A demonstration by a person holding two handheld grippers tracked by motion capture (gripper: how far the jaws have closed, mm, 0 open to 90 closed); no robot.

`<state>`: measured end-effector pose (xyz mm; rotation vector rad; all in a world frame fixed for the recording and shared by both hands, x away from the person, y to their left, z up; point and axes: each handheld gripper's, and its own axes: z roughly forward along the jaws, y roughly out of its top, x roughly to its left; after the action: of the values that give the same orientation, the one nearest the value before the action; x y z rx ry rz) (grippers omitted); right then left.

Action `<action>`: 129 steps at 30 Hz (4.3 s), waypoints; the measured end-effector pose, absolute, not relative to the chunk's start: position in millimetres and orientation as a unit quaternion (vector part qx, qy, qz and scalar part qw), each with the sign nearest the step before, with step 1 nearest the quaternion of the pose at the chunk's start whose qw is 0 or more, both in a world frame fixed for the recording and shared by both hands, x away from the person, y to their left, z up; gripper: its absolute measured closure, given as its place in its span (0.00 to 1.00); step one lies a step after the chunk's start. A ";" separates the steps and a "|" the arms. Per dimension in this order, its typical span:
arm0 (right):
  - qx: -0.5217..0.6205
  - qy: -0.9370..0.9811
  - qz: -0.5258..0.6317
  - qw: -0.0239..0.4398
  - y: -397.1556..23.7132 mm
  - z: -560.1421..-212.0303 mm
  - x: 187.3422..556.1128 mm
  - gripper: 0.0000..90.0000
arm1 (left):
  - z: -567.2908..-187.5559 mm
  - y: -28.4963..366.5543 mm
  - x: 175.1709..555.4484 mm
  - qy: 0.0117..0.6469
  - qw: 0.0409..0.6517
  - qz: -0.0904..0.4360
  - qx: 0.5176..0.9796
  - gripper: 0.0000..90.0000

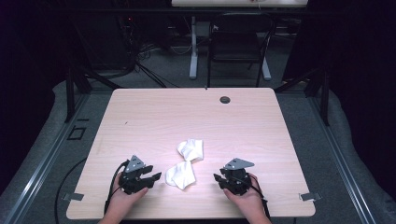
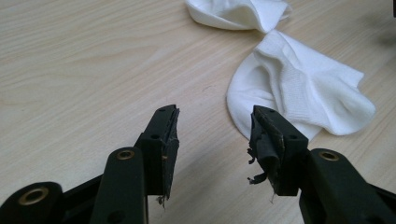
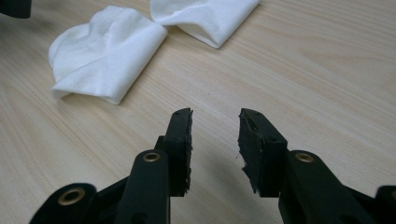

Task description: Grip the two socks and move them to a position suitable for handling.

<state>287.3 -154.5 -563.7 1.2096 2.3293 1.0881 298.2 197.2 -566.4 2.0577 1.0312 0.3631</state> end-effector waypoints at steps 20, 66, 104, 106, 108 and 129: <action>0.377 0.835 0.381 0.123 -116.6 -551.2 279.8 0.79 | -568.4 181.7 294.7 0.398 0.399 0.120 0.818 0.75; 0.305 0.875 0.357 0.115 -16.8 -576.0 295.6 0.83 | -570.7 185.9 299.9 0.406 0.400 0.122 0.813 0.77; 0.339 0.846 0.402 0.089 -29.0 -565.9 297.0 0.98 | -571.6 182.9 299.1 0.399 0.398 0.122 0.817 0.77; 0.345 0.840 0.409 0.086 -30.0 -564.1 295.7 0.98 | -571.6 182.7 299.0 0.399 0.398 0.121 0.817 0.77; 0.347 0.836 0.416 0.085 -32.3 -561.1 294.9 0.98 | -572.1 181.7 298.6 0.402 0.397 0.124 0.816 0.77; 0.370 0.803 0.458 0.091 -64.3 -535.3 290.7 0.98 | -576.5 171.8 296.5 0.390 0.393 0.117 0.824 0.72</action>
<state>290.7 -64.3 -535.3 1.1003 2.3860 1.3612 296.5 171.8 -576.5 2.0911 0.9904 0.2978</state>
